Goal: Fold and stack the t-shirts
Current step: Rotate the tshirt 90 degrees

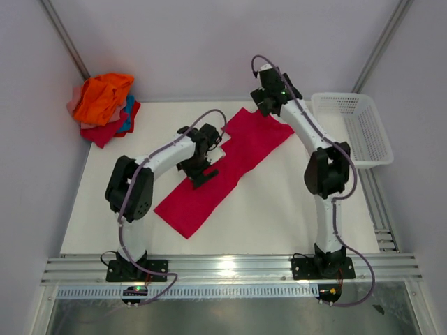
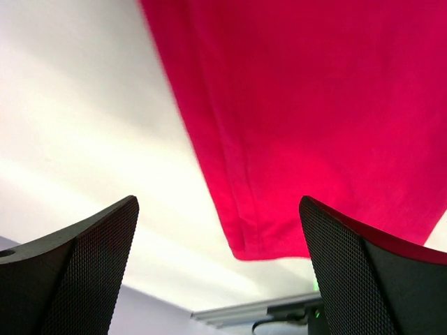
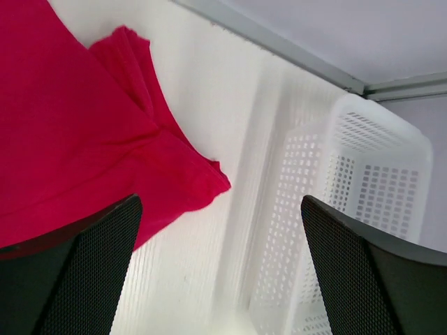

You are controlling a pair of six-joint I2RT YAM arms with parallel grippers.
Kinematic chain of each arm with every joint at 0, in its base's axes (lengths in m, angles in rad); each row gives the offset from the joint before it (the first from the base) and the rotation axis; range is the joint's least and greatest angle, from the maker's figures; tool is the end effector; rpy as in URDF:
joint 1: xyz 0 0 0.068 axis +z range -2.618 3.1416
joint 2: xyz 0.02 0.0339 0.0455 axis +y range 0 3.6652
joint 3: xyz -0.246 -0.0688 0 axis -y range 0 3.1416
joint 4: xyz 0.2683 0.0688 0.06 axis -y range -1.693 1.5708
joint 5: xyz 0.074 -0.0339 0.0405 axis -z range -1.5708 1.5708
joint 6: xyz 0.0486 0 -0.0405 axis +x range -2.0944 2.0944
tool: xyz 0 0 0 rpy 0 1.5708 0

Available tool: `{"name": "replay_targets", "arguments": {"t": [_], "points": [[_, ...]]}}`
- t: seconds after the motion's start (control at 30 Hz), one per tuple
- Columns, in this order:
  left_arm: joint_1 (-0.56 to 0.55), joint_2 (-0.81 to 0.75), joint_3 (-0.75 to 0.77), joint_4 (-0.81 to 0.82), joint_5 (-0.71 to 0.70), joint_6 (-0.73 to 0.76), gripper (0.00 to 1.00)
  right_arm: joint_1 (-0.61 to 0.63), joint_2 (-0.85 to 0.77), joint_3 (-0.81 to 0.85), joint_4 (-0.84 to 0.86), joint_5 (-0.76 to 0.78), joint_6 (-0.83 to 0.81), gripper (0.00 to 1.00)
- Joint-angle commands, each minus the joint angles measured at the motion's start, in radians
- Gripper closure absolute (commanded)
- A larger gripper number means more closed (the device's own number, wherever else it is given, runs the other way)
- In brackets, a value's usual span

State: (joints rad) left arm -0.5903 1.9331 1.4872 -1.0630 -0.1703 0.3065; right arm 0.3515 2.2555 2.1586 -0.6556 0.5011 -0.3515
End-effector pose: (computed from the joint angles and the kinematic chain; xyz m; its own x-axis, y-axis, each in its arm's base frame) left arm 0.3225 -0.2062 0.1603 -0.6277 0.7785 -0.0079 0.7649 0.6185 0.1799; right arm 0.5090 0.1618 0.2581 -0.6118 -0.5460 -0.5723 -0.1953 0.8054 -0.5596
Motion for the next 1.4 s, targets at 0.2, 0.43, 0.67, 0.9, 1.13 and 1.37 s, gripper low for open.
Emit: {"name": "replay_targets", "arguments": {"t": [0.2,0.43,0.67,0.9,1.13,1.37], "points": [[0.107,0.095,0.388,0.0,0.256,-0.173,0.01,-0.025,-0.45,-0.36,-0.166,-0.537,0.059,0.01],[0.155,0.225,0.593,-0.221,0.561,-0.149,0.01,-0.025,-0.487,-0.652,-0.102,-0.529,0.016,0.01],[0.156,0.187,0.486,-0.256,0.516,-0.063,0.01,-0.025,-0.377,-0.623,-0.03,-0.438,0.043,0.01],[0.156,0.124,0.366,-0.262,0.466,-0.011,0.01,-0.025,-0.24,-0.502,0.028,-0.323,0.088,0.01],[0.156,0.07,0.26,-0.241,0.322,0.028,0.01,-0.025,-0.114,-0.358,0.033,-0.228,0.115,0.01],[0.156,0.059,0.22,-0.213,0.207,0.037,0.01,-0.025,0.01,-0.215,0.011,-0.135,0.125,0.0]]}}
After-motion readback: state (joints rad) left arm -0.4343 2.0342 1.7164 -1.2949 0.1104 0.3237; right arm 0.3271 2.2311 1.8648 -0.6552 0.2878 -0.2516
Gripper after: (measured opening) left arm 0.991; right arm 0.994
